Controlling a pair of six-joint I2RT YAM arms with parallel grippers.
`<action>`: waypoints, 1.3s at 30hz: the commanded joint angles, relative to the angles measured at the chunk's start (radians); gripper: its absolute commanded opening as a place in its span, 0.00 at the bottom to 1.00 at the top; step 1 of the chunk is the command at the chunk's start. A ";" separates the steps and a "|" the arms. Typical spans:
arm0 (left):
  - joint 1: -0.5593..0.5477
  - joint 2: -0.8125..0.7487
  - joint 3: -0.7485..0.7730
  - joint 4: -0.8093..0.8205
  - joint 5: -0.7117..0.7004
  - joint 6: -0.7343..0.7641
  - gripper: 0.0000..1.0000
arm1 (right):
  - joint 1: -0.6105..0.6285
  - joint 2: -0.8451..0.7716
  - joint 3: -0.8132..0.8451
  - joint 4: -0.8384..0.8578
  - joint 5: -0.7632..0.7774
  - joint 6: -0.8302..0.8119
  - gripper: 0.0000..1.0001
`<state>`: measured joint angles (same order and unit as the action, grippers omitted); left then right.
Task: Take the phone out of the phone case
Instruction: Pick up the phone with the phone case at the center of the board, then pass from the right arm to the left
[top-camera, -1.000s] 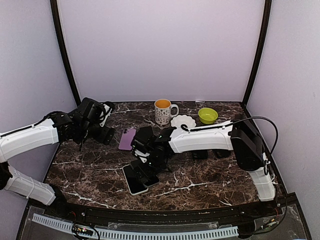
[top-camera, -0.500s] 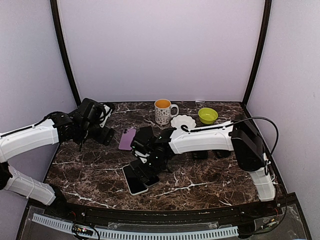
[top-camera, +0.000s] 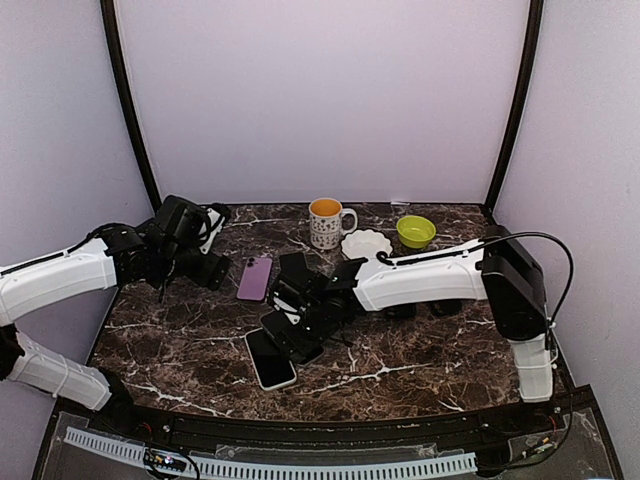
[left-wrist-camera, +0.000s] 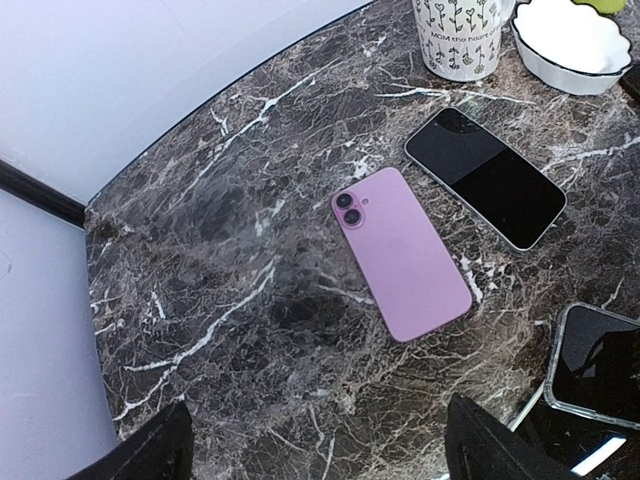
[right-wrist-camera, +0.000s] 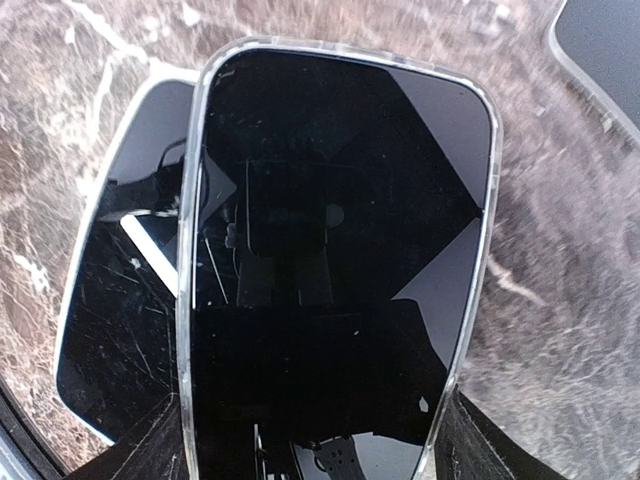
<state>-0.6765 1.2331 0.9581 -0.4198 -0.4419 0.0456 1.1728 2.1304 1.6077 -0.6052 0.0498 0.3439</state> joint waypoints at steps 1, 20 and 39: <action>0.005 -0.040 -0.017 0.022 0.024 0.005 0.89 | 0.011 -0.089 -0.027 0.132 0.055 -0.030 0.32; 0.037 -0.131 0.029 0.102 0.261 -0.097 0.88 | 0.011 -0.273 -0.159 0.394 0.378 -0.194 0.19; 0.109 -0.125 0.231 0.158 0.811 -0.343 0.76 | 0.006 -0.464 -0.301 0.666 0.503 -0.393 0.00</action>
<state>-0.5911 1.1069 1.1481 -0.2981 0.2298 -0.2420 1.1736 1.7432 1.3151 -0.1131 0.5213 -0.0074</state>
